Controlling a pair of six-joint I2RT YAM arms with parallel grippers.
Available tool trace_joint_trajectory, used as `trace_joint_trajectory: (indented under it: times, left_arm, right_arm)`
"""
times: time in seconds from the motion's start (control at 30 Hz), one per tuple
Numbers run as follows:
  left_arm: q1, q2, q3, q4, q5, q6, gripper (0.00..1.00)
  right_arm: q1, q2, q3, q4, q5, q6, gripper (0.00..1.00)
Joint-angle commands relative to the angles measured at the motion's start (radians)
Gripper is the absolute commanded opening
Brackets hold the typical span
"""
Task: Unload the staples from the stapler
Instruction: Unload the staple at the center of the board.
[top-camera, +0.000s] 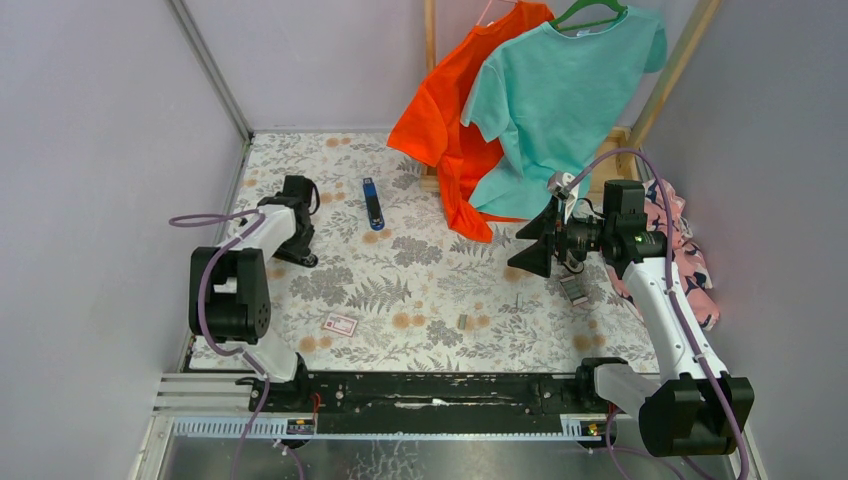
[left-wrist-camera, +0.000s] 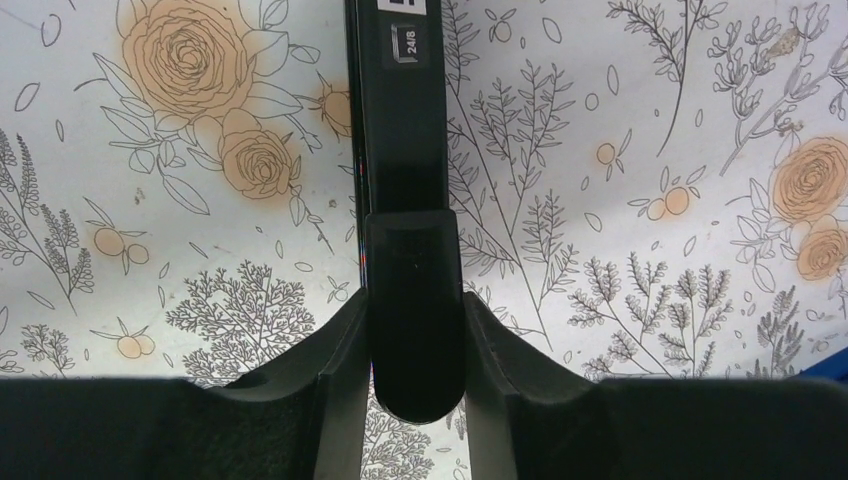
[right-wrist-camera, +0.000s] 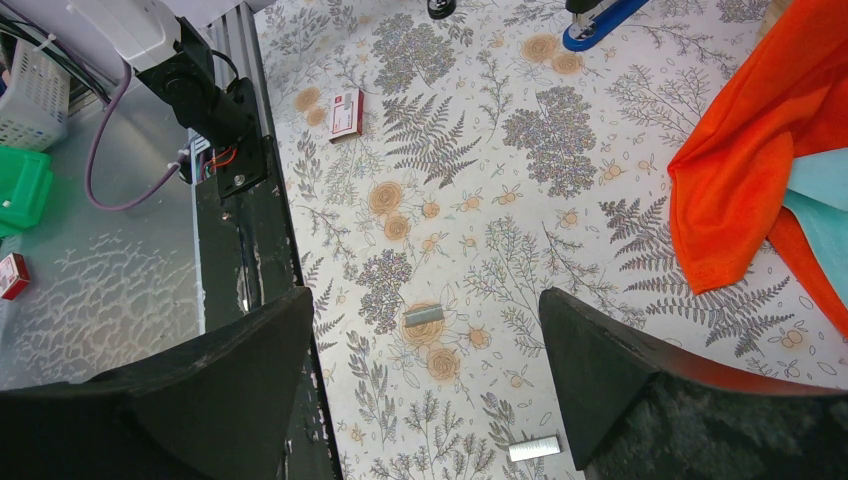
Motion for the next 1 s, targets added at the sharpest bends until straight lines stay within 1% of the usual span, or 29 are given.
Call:
trace_joint_trajectory:
  times: [0.0, 0.07, 0.2, 0.33, 0.37, 0.47, 0.53, 0.6, 0.67, 0.73, 0.9, 0.97]
  left_arm:
    - [0.005, -0.071, -0.013, 0.008, 0.032, 0.017, 0.23]
    - [0.003, -0.126, -0.046, 0.055, 0.090, 0.054, 0.21]
    - [-0.022, -0.282, -0.185, 0.220, 0.277, 0.152, 0.13]
    - [-0.053, -0.443, -0.259, 0.236, 0.302, 0.182, 0.09]
    - [-0.055, -0.482, -0.276, 0.249, 0.326, 0.199, 0.07]
    - [-0.068, -0.598, -0.332, 0.336, 0.459, 0.243, 0.00]
    - [-0.086, -0.660, -0.365, 0.416, 0.561, 0.256, 0.00]
    - [-0.114, -0.688, -0.370, 0.472, 0.633, 0.267, 0.00]
    - [-0.147, -0.694, -0.365, 0.526, 0.693, 0.274, 0.00]
    - [-0.192, -0.693, -0.370, 0.614, 0.772, 0.286, 0.00]
    - [-0.347, -0.671, -0.408, 0.878, 0.837, 0.382, 0.00]
    - [-0.396, -0.638, -0.429, 1.040, 0.873, 0.409, 0.00]
  right_arm:
    - [-0.007, -0.010, 0.036, 0.001, -0.033, -0.007, 0.91]
    - [-0.008, -0.009, 0.037, 0.000, -0.033, -0.006, 0.91]
    - [-0.008, -0.012, 0.037, 0.000, -0.034, -0.007, 0.91]
    - [-0.010, -0.014, 0.037, 0.001, -0.039, -0.007, 0.91]
    - [-0.011, -0.013, 0.037, 0.001, -0.041, -0.005, 0.91]
    - [-0.011, -0.005, 0.034, 0.007, -0.056, 0.005, 0.91]
    - [-0.011, 0.003, 0.031, 0.014, -0.070, 0.014, 0.91]
    - [-0.010, 0.009, 0.020, 0.046, -0.087, 0.047, 0.91]
    - [-0.011, 0.011, -0.015, 0.145, -0.108, 0.137, 0.91]
    - [-0.011, 0.005, -0.071, 0.303, -0.118, 0.298, 0.91]
    - [-0.011, -0.010, -0.236, 0.762, -0.091, 0.640, 0.92]
    - [-0.011, -0.009, -0.322, 0.982, -0.065, 0.797, 0.96]
